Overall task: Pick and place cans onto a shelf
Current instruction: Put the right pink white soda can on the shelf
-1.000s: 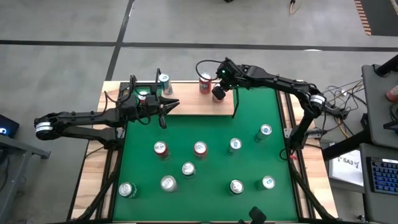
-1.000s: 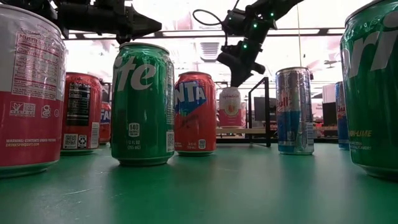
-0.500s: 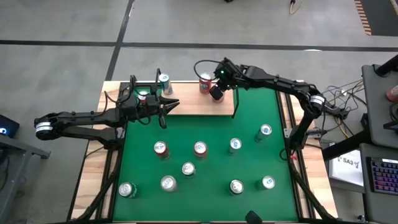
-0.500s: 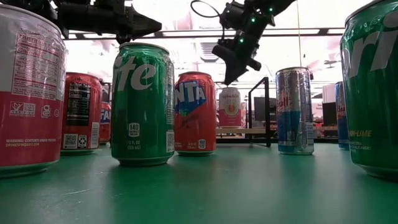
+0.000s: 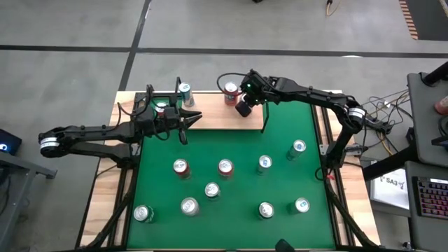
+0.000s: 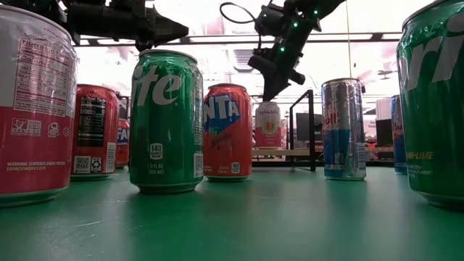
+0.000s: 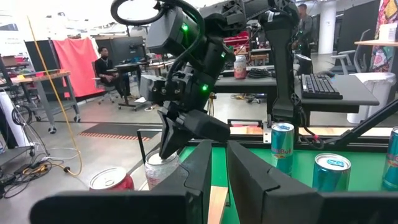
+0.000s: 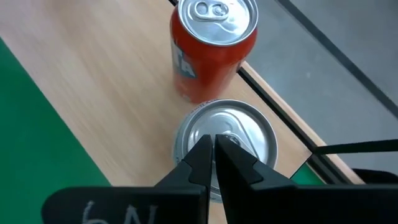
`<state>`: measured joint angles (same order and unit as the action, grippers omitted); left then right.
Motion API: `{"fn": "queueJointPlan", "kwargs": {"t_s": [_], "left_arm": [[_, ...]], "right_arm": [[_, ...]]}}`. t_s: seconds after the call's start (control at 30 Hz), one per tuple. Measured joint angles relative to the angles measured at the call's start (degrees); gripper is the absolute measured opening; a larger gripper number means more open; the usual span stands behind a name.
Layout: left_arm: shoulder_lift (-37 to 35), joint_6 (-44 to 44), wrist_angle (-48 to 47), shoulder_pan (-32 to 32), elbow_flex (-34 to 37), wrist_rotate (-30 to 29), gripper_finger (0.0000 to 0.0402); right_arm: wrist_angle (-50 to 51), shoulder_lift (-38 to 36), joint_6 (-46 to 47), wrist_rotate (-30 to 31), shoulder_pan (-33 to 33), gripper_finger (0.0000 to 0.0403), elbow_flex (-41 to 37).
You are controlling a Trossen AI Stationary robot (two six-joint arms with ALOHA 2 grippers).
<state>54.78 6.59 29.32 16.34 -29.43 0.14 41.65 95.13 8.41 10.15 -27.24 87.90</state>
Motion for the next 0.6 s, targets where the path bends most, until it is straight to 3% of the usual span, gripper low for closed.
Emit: {"fn": "queueJointPlan", "kwargs": {"t_s": [0.6], "left_arm": [[0.00, -0.02, -0.22, -0.02, 0.00, 0.00, 0.0036]], "right_arm": [[2.64, -0.09, -3.24, 0.54, -0.28, 0.0012, 0.00]]}}
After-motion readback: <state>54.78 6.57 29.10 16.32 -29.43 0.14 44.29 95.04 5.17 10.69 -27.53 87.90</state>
